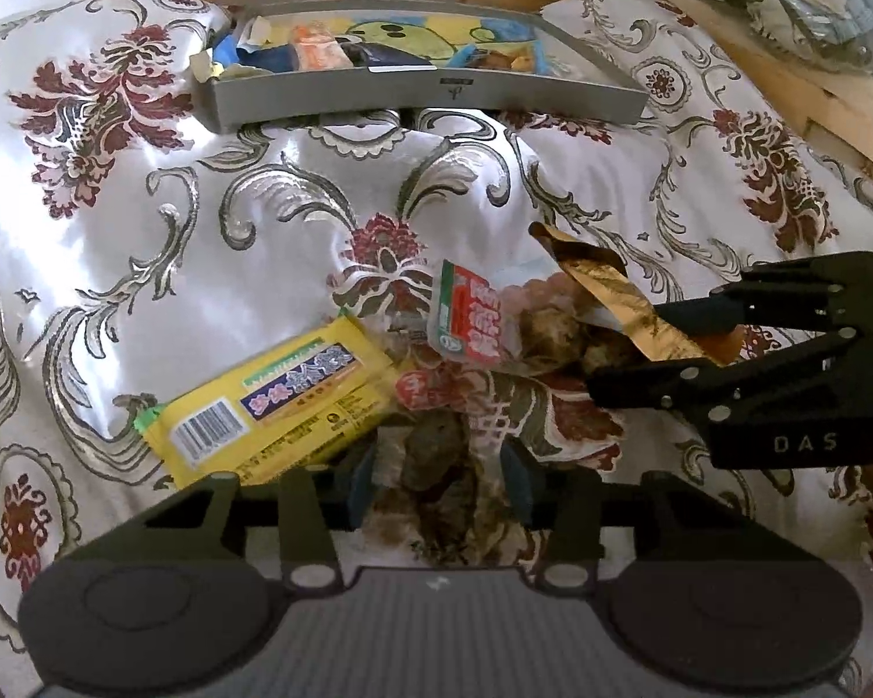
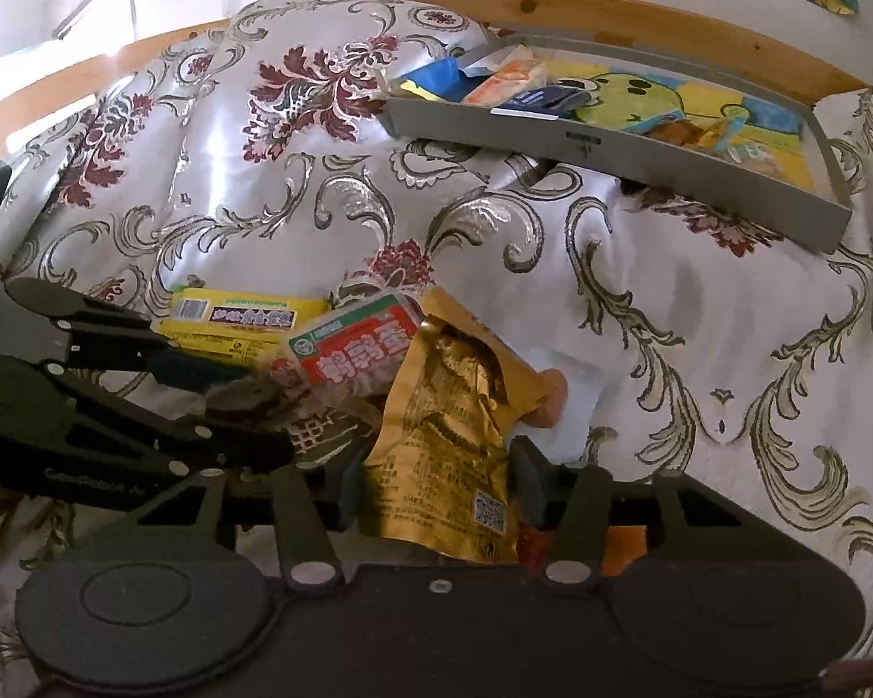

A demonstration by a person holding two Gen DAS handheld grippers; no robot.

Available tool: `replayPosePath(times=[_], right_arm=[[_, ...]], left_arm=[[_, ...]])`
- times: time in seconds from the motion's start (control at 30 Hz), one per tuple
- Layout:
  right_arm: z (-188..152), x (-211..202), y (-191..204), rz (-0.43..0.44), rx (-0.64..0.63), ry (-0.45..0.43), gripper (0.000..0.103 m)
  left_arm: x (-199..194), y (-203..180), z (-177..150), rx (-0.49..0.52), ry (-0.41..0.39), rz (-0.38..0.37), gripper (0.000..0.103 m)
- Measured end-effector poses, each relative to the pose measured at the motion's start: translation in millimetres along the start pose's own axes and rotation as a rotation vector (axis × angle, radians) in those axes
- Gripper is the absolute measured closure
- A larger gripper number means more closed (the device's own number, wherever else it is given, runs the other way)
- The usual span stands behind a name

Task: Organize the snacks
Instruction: 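Close the right tool on the gold bag while the left tool grasps the brown snack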

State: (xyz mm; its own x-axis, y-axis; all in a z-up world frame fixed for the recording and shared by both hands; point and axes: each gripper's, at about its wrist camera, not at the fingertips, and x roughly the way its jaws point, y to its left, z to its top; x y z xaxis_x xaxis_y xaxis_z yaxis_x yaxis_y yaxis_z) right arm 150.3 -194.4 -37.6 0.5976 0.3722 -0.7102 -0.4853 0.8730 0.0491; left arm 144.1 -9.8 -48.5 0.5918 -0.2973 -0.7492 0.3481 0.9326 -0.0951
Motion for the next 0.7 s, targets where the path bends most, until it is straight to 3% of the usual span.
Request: replayPosePath(times=[0.3, 0.5, 0.7], right_arm=[[-5.1, -13.2, -0.9, 0.002, 0.039, -0.033, 0.060], [-10.7, -25.0, 2.4, -0.005, 0.046, -0.051, 0.069], [-16.0, -43.3, -2.3, -0.017, 0.091, -0.094, 0.086]], left_arm=[[-6.7, -2.7, 0.0, -0.030, 0.016, -0.018, 0.054], [-12.6, -5.9, -2.8, -0.053, 0.023, -0.034, 0.054], [-19.8, -5.1, -7.0, -0.113, 0.031, -0.053, 0.055]])
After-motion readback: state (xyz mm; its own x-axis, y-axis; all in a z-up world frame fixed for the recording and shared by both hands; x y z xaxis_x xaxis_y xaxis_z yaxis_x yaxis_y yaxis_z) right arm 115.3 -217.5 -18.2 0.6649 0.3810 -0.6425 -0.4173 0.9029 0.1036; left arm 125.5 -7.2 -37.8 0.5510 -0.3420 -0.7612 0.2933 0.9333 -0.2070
